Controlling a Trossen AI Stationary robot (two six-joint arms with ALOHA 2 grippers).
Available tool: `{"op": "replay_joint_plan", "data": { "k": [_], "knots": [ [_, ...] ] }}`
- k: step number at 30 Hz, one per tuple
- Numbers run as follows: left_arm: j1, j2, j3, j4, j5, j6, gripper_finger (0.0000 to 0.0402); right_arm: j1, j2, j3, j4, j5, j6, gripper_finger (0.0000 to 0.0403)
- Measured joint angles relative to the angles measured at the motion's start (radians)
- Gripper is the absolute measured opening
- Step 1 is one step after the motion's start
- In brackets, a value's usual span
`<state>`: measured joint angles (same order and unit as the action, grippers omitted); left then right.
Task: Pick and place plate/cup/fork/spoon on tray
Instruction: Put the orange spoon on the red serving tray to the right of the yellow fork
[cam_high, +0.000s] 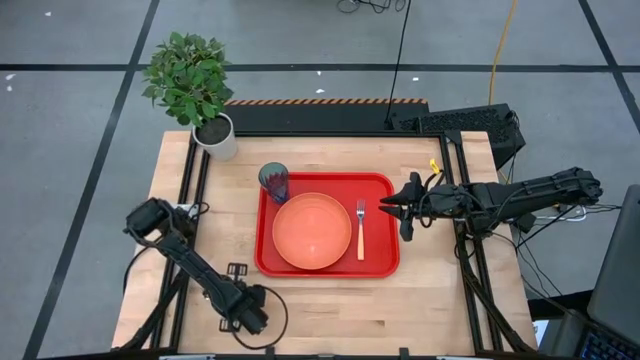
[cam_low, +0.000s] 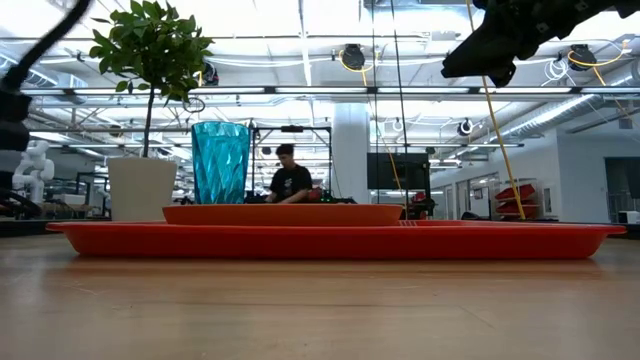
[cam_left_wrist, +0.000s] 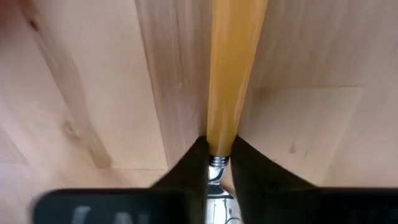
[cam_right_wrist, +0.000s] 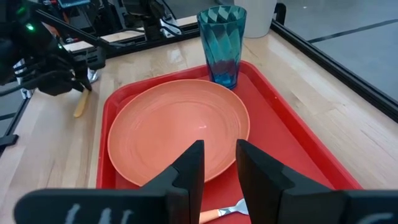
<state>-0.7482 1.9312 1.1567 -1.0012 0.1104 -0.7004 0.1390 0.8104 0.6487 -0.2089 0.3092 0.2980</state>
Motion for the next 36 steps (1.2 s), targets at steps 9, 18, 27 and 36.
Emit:
{"op": "replay_joint_plan", "data": {
  "k": [9,18,27,36],
  "knots": [
    [0.039,-0.003,0.004,0.001,0.046,-0.04,0.0037,0.0,0.0,0.0,0.003,0.0,0.0,0.0086],
    [0.084,-0.096,0.108,-0.065,-0.049,-0.134,0.0037,0.0,0.0,0.0,0.001,0.002,-0.006,0.0086],
    [0.14,-0.137,0.368,-0.341,-0.194,-0.128,0.0037,0.0,0.007,-0.006,0.024,-0.007,-0.023,0.0086],
    [0.284,-0.143,0.601,-0.351,-0.411,-0.067,0.0037,0.0,0.023,-0.165,0.606,-0.174,-0.251,0.0086]
  ]
}}
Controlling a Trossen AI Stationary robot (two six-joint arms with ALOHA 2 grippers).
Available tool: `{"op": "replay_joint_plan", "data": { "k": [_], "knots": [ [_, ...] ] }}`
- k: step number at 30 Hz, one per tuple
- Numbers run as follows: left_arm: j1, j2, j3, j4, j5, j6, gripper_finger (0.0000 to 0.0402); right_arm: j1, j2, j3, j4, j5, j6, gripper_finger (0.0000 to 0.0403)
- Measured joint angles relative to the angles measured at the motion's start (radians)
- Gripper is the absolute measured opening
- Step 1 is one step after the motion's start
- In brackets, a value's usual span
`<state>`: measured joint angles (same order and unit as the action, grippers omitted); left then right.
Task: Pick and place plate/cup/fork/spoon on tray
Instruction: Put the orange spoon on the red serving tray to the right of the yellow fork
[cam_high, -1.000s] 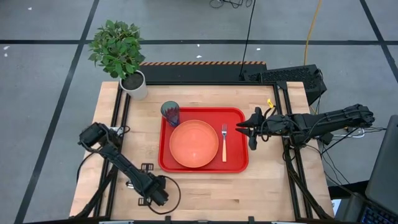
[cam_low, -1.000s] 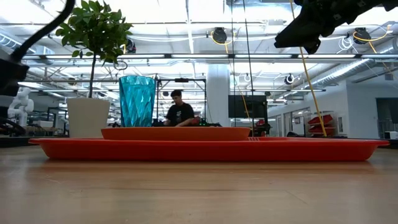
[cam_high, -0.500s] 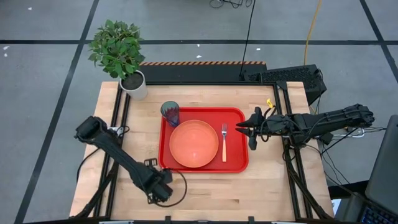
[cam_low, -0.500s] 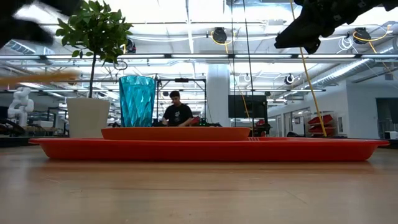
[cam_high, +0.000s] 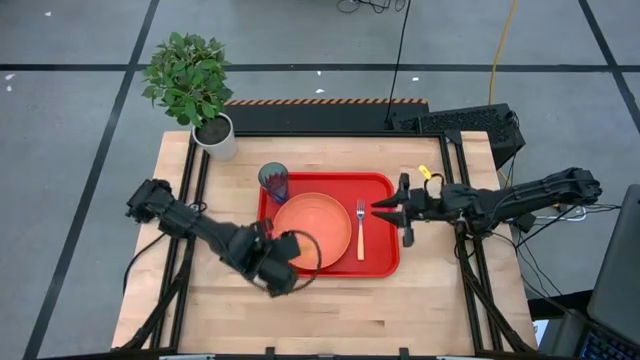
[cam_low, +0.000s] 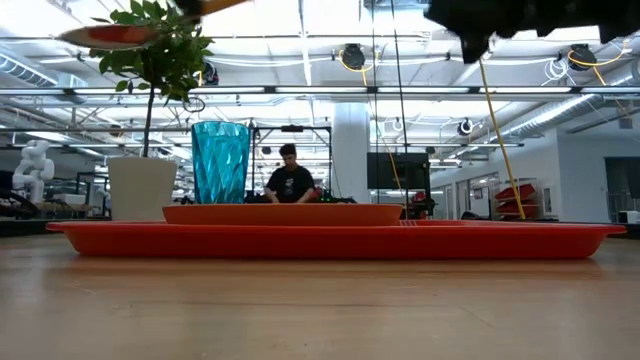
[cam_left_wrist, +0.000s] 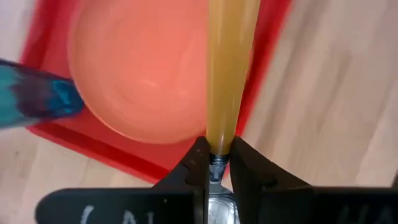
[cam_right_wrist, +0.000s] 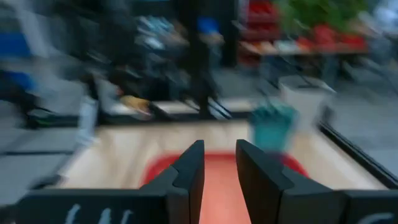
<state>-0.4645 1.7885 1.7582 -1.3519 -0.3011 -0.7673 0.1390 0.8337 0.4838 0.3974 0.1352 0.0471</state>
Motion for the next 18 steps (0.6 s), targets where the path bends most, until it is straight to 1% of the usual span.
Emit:
{"op": "replay_joint_plan", "data": {
  "k": [2,3,5,8,10,13,16,18],
  "knots": [
    [0.038,0.0,0.019,-0.002,-0.007,-0.006,0.0037,0.0,0.0,-0.028,0.098,-0.098,-0.011,0.0086],
    [0.058,0.0,0.022,-0.002,-0.007,-0.013,0.0037,0.0,0.0,-0.036,0.119,-0.132,-0.017,0.0086],
    [0.097,0.0,0.023,0.0,0.017,0.026,0.0037,0.001,-0.001,-0.038,0.096,-0.167,-0.038,0.0086],
    [0.146,0.01,0.023,0.0,0.071,0.167,0.0037,0.008,0.001,-0.036,-0.007,-0.163,-0.091,0.0086],
    [0.177,0.018,0.023,-0.011,0.105,0.241,0.0037,0.019,0.005,-0.007,-0.117,-0.148,-0.113,0.0086],
    [0.23,0.028,0.023,-0.031,0.147,0.349,0.0037,0.044,0.029,0.063,-0.261,-0.084,-0.114,0.0086],
    [0.283,0.039,0.033,-0.077,0.178,0.442,0.0037,0.066,0.081,0.152,-0.391,-0.031,-0.121,0.0086],
    [0.312,0.054,0.055,-0.121,0.18,0.502,0.0037,0.073,0.123,0.223,-0.483,0.002,-0.124,0.0086]
  ]
}}
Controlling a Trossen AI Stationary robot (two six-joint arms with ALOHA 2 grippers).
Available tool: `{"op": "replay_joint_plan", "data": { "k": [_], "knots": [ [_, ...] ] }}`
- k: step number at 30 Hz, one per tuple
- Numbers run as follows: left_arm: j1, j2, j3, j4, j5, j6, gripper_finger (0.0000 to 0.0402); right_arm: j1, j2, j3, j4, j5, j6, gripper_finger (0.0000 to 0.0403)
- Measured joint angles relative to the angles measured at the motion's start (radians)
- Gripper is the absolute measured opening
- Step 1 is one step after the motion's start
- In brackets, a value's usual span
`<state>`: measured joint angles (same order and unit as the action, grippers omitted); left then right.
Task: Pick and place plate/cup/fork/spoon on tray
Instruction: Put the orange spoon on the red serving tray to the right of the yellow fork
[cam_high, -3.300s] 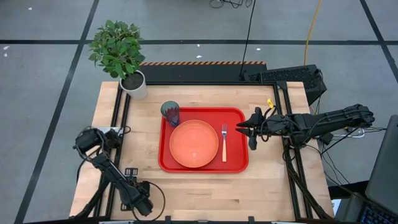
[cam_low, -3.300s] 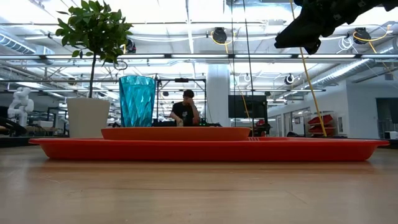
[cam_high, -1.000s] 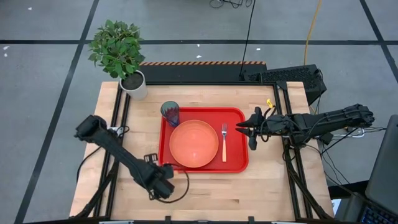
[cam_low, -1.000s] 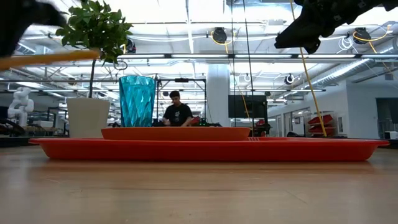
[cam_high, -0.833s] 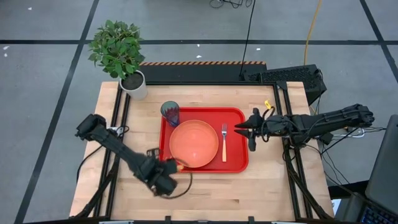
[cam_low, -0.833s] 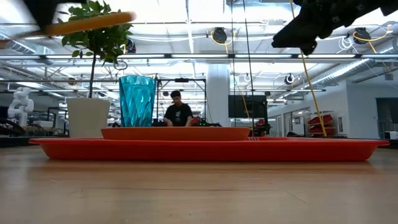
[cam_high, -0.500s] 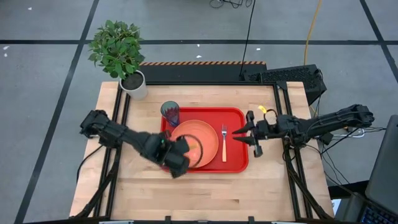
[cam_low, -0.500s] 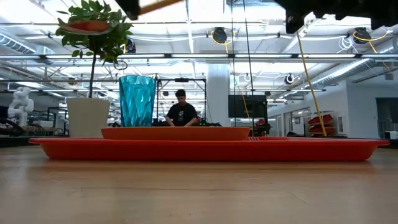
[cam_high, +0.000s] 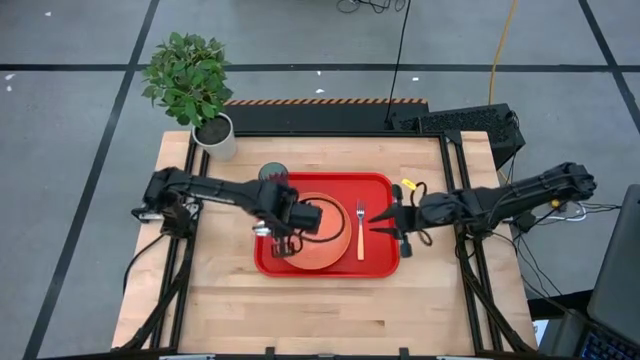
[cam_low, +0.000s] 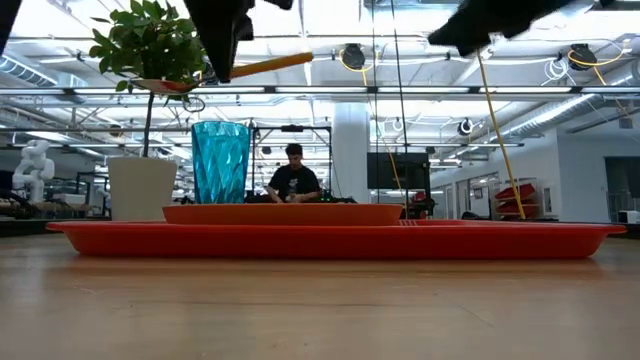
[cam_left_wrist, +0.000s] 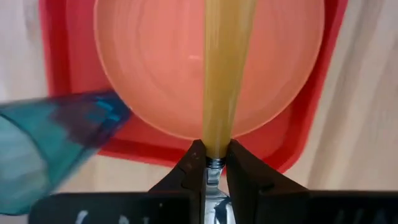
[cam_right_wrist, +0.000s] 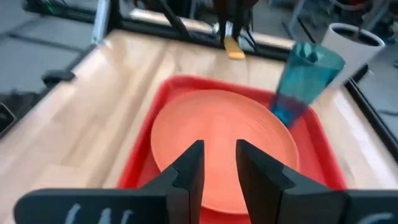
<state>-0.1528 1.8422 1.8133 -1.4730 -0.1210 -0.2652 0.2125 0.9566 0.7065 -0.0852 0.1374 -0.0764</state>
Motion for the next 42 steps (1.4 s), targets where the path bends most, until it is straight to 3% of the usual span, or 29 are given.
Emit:
{"op": "replay_joint_plan", "data": {
  "k": [4,8,17,28,38,42],
  "knots": [
    [0.046,0.042,0.094,-0.014,-0.018,0.115,0.0037,0.004,0.089,0.131,-0.128,0.049,0.011,0.0086],
    [0.072,0.112,0.216,-0.003,-0.064,0.15,0.0037,0.02,0.146,0.188,-0.147,0.104,0.014,0.0086],
    [0.077,0.257,0.418,0.006,-0.092,0.369,0.0037,0.07,0.149,0.259,-0.315,0.209,-0.015,0.0086],
    [0.08,0.257,0.44,0.33,-0.129,0.474,0.0037,0.169,0.104,0.259,-0.356,0.447,-0.056,0.0086],
    [0.081,0.257,0.44,0.494,-0.202,0.543,0.0037,0.247,0.067,0.245,-0.252,0.594,-0.21,0.0086],
    [0.085,0.257,0.44,0.481,-0.216,0.578,0.0037,0.264,0.039,0.217,-0.203,0.647,-0.251,0.0086]
  ]
}}
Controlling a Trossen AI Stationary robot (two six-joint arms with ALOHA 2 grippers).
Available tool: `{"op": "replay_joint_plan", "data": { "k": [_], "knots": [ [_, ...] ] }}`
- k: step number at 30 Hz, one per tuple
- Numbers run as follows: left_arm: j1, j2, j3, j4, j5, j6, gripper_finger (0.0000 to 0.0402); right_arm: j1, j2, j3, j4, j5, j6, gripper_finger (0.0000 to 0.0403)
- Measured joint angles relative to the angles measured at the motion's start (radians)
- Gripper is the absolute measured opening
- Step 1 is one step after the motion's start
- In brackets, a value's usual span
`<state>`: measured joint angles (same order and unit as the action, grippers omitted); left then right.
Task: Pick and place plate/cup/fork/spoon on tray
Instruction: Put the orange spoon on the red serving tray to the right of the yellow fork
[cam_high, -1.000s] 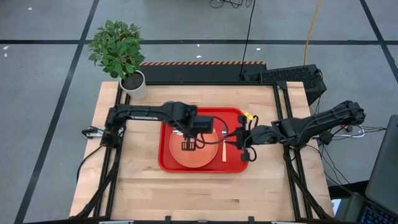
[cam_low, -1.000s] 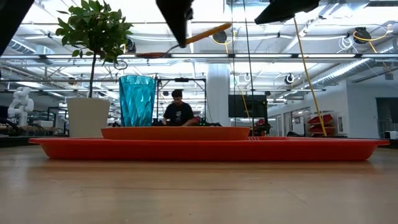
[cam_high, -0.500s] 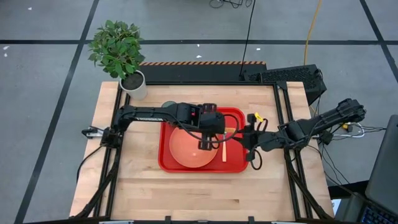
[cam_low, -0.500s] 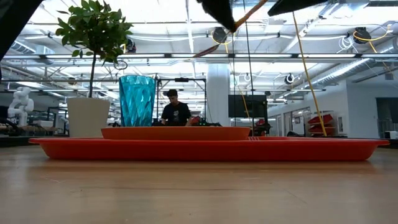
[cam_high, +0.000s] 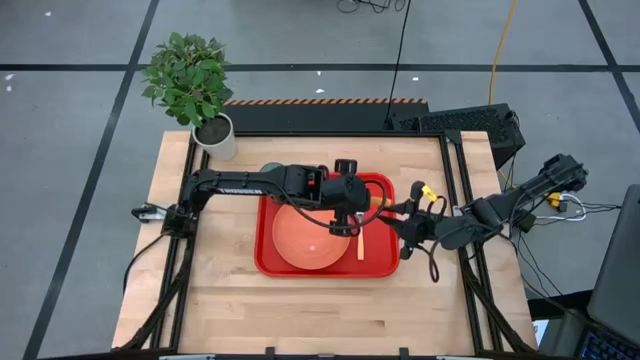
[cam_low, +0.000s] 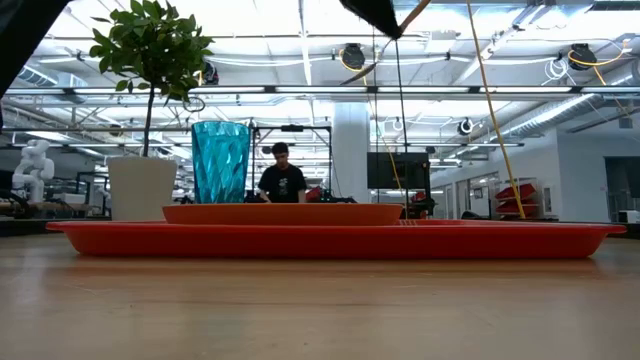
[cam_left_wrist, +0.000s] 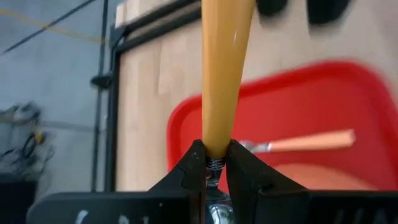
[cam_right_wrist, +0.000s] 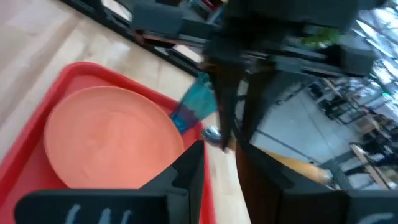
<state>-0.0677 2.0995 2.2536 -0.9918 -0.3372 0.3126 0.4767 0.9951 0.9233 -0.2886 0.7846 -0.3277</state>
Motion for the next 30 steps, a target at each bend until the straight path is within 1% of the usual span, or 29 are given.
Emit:
{"op": "replay_joint_plan", "data": {
  "k": [2,6,10,12,17,20,23,26,27,30],
  "knots": [
    [0.003,0.0,-0.001,-0.05,-0.045,0.004,0.0037,0.009,-0.014,-0.008,-0.002,0.031,-0.002,0.0086],
    [0.011,0.0,-0.023,-0.128,-0.085,0.068,0.0037,0.024,-0.025,-0.01,0.015,0.036,-0.062,0.0086],
    [0.007,0.004,-0.034,-0.154,-0.12,0.116,0.0037,0.012,0.025,-0.01,0.041,0.087,-0.143,0.0086],
    [0.006,0.007,-0.034,-0.168,-0.134,0.119,0.0037,-0.011,0.067,-0.01,0.031,0.107,-0.148,0.0086],
    [-0.01,0.004,-0.035,-0.128,-0.154,0.107,0.0037,-0.053,0.138,-0.012,0.024,0.11,-0.115,0.0086],
    [-0.023,0.002,-0.035,-0.136,-0.205,0.109,0.0037,-0.056,0.14,-0.012,0.064,0.109,-0.125,0.0086],
    [-0.026,0.003,-0.035,-0.158,-0.207,0.105,0.0037,-0.058,0.137,-0.012,0.1,0.109,-0.156,0.0086],
    [-0.035,0.003,-0.035,-0.155,-0.211,0.098,0.0037,-0.077,0.136,-0.012,0.09,0.102,-0.158,0.0086],
    [-0.04,0.003,-0.035,-0.151,-0.212,0.098,0.0037,-0.086,0.136,-0.012,0.078,0.094,-0.147,0.0086],
    [-0.058,0.005,-0.035,-0.144,-0.229,0.111,0.0037,-0.12,0.136,-0.012,0.072,0.02,-0.111,0.0089]
  ]
}}
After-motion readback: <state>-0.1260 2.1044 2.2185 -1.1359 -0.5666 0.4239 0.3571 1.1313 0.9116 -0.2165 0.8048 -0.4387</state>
